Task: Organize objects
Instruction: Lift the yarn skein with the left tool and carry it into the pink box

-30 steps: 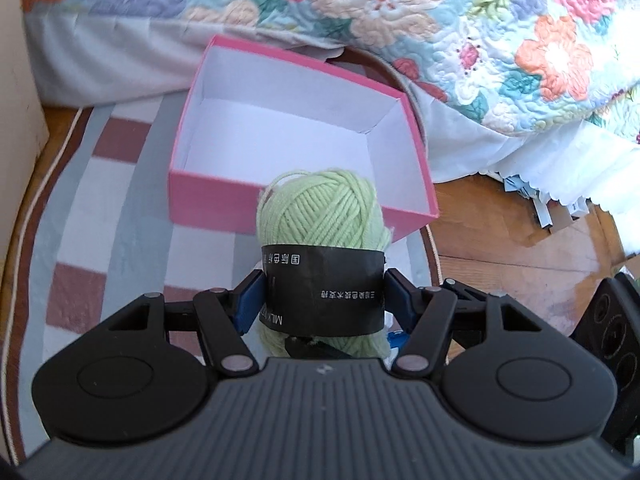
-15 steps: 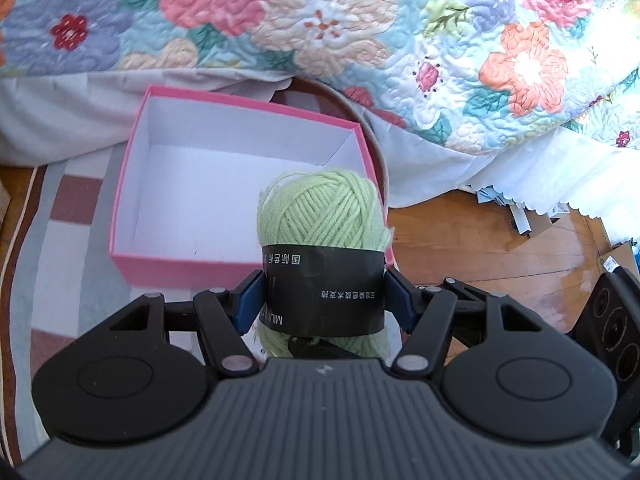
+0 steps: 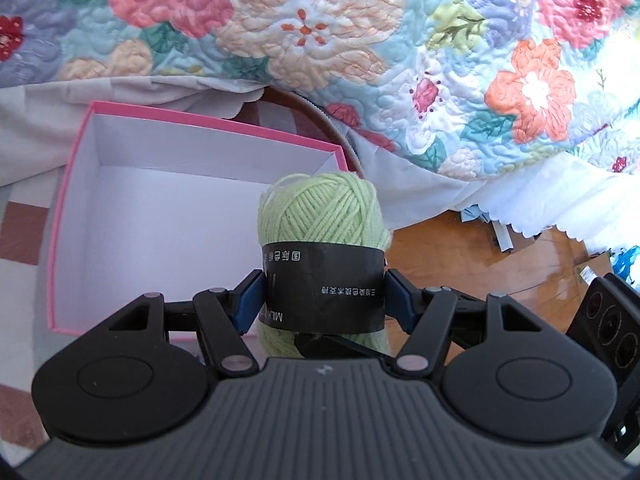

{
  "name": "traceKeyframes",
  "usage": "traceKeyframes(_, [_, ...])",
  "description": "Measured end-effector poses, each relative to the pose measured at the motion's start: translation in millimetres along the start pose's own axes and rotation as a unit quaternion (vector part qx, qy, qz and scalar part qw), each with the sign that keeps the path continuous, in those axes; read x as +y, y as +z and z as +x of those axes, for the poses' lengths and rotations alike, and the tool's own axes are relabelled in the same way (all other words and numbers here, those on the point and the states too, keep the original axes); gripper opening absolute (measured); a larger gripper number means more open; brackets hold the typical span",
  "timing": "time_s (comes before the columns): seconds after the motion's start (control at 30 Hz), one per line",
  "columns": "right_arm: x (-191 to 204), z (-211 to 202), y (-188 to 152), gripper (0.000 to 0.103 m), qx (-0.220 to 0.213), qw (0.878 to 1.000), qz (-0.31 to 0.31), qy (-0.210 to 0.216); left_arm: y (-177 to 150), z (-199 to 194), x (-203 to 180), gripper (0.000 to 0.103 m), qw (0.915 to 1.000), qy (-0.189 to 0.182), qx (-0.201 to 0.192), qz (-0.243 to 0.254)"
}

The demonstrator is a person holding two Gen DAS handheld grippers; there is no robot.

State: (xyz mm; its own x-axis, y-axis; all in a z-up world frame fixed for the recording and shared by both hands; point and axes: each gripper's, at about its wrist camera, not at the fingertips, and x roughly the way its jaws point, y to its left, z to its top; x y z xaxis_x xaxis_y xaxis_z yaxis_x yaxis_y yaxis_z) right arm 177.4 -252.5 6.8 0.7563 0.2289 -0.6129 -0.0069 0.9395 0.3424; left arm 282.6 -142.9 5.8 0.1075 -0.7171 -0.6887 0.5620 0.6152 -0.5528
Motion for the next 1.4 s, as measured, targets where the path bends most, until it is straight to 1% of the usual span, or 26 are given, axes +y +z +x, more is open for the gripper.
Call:
traceKeyframes(0.17, [-18.1, 16.2, 6.8, 0.063, 0.017, 1.000, -0.001, -0.023, 11.9, 29.2, 7.8, 0.063, 0.9999, -0.006, 0.009, -0.011])
traceKeyframes(0.27, [-28.8, 27.2, 10.7, 0.063, 0.024, 0.999, 0.001, -0.030, 17.1, 42.4, 20.1, 0.063, 0.9988, -0.016, 0.004, -0.046])
traceKeyframes(0.37, [-37.4, 43.3, 19.3, 0.063, 0.027, 0.999, 0.001, -0.028, 23.7, 54.7, 32.3, 0.063, 0.9977, -0.019, -0.007, -0.064])
traceKeyframes(0.5, [-41.9, 61.8, 23.7, 0.062, 0.042, 0.998, 0.002, -0.038, 34.9, 74.0, 43.0, 0.063, 0.9967, -0.018, 0.004, -0.079])
traceKeyframes(0.67, [-44.5, 77.1, 25.2, 0.062, 0.051, 0.996, -0.003, -0.070, 41.8, 97.2, 54.0, 0.063, 0.9951, -0.026, 0.020, -0.093])
traceKeyframes(0.87, [-35.9, 92.3, 24.0, 0.061, 0.067, 0.990, -0.041, -0.118, 41.2, 111.9, 60.7, 0.063, 0.9955, -0.020, 0.030, -0.088])
traceKeyframes(1.0, [-33.3, 104.4, 20.0, 0.061, 0.084, 0.983, -0.069, -0.148, 39.7, 123.3, 63.7, 0.060, 0.9951, -0.016, 0.037, -0.090])
traceKeyframes(1.1, [-29.2, 115.6, 18.7, 0.061, 0.106, 0.975, -0.091, -0.175, 38.9, 131.7, 67.0, 0.056, 0.9938, -0.009, 0.040, -0.104])
traceKeyframes(1.17, [-23.2, 125.9, 19.8, 0.061, 0.130, 0.965, -0.115, -0.195, 38.3, 136.9, 69.5, 0.053, 0.9928, -0.003, 0.041, -0.113])
traceKeyframes(1.2, [-23.2, 129.7, 21.7, 0.062, 0.141, 0.963, -0.115, -0.196, 38.1, 138.6, 71.1, 0.052, 0.9923, -0.002, 0.042, -0.116])
traceKeyframes(1.27, [-28.6, 134.0, 25.4, 0.062, 0.156, 0.964, -0.105, -0.185, 37.6, 141.4, 75.0, 0.052, 0.9918, -0.001, 0.044, -0.120])
traceKeyframes(1.4, [-31.7, 132.4, 26.1, 0.064, 0.163, 0.965, -0.115, -0.171, 38.3, 143.5, 79.6, 0.051, 0.9912, -0.004, 0.051, -0.122])
